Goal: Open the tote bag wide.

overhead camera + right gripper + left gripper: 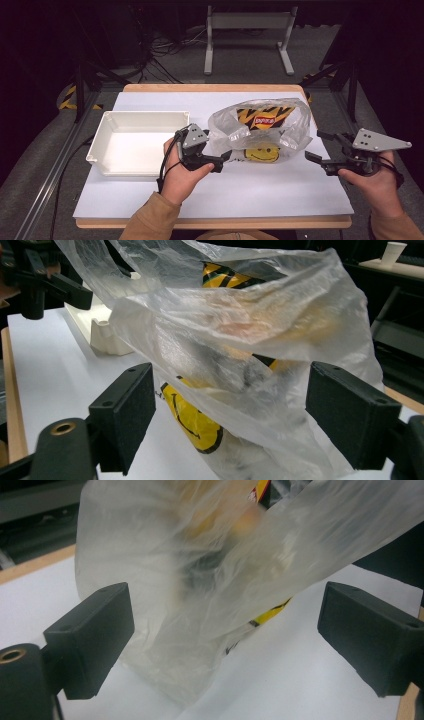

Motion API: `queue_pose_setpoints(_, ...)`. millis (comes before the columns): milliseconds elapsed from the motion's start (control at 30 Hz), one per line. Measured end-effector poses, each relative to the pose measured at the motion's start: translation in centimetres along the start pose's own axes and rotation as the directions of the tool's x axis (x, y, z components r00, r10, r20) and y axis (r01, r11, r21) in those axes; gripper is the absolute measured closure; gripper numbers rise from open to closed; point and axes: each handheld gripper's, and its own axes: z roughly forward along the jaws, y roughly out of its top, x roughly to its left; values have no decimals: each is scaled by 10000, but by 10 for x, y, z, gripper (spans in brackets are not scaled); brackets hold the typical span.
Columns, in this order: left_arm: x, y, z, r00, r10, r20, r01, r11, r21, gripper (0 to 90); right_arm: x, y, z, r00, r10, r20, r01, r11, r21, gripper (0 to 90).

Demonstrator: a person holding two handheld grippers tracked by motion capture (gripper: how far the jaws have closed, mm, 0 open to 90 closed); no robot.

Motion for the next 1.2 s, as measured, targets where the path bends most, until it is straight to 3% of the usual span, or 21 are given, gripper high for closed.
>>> queue_pose_setpoints(133,-3,9,-1,9994,238,-232,-244,9993,-273,76,3,1,11,9999,-59,-121,60,9999,96,184)
queue_pose_setpoints(333,-4,21,-2,9991,219,-354,-237,9983,-532,80,15,2,25,9997,-10,-225,10,10000,-27,203)
queue_pose_setpoints(433,-6,27,-2,9992,241,-314,-265,9966,-782,98,17,4,27,9998,46,-194,-46,10000,25,373)
queue_pose_setpoints(467,-6,27,-2,9992,241,-314,-265,9966,-782,110,17,4,27,9998,46,-194,-46,10000,25,373)
queue_pose_setpoints(500,-5,30,-1,9991,296,-311,-323,9955,-893,133,18,5,29,9997,-30,-250,37,9995,307,554)
queue_pose_setpoints(533,-5,30,-1,9991,296,-311,-323,9955,-893,155,18,5,29,9997,-30,-250,37,9995,307,554)
queue_pose_setpoints(567,-4,32,1,9987,393,-320,-422,9944,-965,155,19,5,29,9996,-15,-299,26,9993,362,615)
queue_pose_setpoints(633,-1,33,3,9983,522,-272,-545,9943,-920,273,19,6,31,9987,99,-507,-72,9986,521,794)
queue_pose_setpoints(667,-1,33,3,9983,522,-272,-545,9943,-920,321,19,6,31,9987,99,-507,-72,9986,521,794)
queue_pose_setpoints(700,3,33,6,9983,566,-123,-574,9949,-828,416,20,6,33,9965,83,-830,-23,9973,732,900)
queue_pose_setpoints(733,3,33,6,9983,566,-123,-574,9949,-828,476,20,6,33,9965,83,-830,-23,9973,732,900)
queue_pose_setpoints(767,5,32,8,9985,544,-60,-547,9957,-745,476,20,6,33,9963,35,-863,30,9972,748,900)
queue_pose_setpoints(800,7,31,8,9985,547,6,-546,9966,-619,663,20,6,34,9964,-29,-843,91,9973,727,900)
queue_pose_setpoints(833,8,31,9,9982,592,65,-588,9968,-547,663,20,6,34,9964,-29,-843,91,9973,727,900)
queue_pose_setpoints(900,12,29,9,9987,500,128,-492,9973,-546,803,19,7,32,9976,-50,-697,89,9984,557,900)
queue_pose_setpoints(1033,18,29,9,9991,408,111,-400,9972,-639,893,14,11,28,9991,-9,-427,13,10000,83,900)
queue_pose_setpoints(1200,25,31,9,9996,281,-41,-283,9967,-767,896,9,18,22,9999,-89,-114,85,9992,-392,900)
